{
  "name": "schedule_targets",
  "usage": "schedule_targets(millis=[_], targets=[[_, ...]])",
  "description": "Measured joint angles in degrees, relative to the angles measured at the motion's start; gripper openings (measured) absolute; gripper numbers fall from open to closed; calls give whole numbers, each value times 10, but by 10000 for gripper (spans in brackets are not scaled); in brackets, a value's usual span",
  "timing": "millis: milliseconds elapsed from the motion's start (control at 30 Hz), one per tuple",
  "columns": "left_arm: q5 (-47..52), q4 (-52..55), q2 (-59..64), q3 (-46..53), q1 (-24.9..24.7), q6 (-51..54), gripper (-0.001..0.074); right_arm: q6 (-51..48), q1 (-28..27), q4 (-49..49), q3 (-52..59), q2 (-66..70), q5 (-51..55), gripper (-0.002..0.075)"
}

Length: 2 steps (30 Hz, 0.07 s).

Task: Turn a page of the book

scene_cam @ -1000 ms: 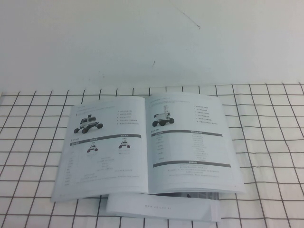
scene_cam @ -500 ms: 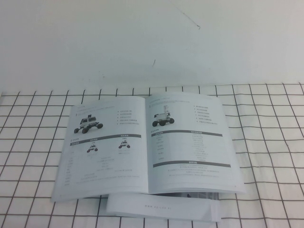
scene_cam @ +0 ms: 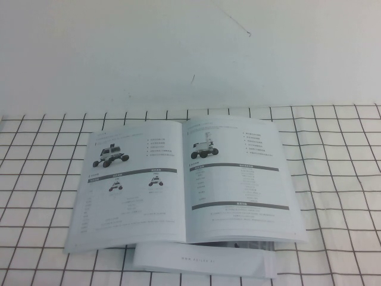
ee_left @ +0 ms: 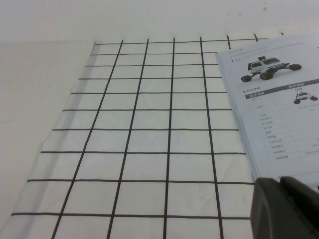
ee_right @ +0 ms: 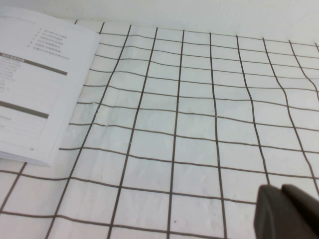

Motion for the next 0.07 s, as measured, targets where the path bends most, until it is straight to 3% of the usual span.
schedule_targets(millis=[67], targets=[[0,0,0,0,0,0,-3,0,0,0,0,0,0,0]])
